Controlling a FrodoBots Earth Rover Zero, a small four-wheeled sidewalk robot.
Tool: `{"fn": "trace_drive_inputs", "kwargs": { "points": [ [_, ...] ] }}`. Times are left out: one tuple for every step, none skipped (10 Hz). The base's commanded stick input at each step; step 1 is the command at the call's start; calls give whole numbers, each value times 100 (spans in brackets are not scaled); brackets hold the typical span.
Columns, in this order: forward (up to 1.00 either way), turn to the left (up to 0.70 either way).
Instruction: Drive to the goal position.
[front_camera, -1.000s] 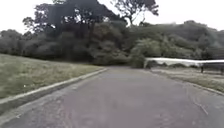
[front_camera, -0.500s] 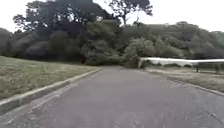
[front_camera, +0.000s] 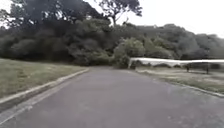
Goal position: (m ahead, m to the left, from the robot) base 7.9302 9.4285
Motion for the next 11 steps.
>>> {"fn": "trace_drive_inputs", "kwargs": {
  "points": [
    [100,0],
    [100,0],
    [100,0],
    [100,0],
    [100,0],
    [100,0],
    [100,20],
    [100,40],
    [100,40],
    [100,40],
    [100,40]
  ]
}}
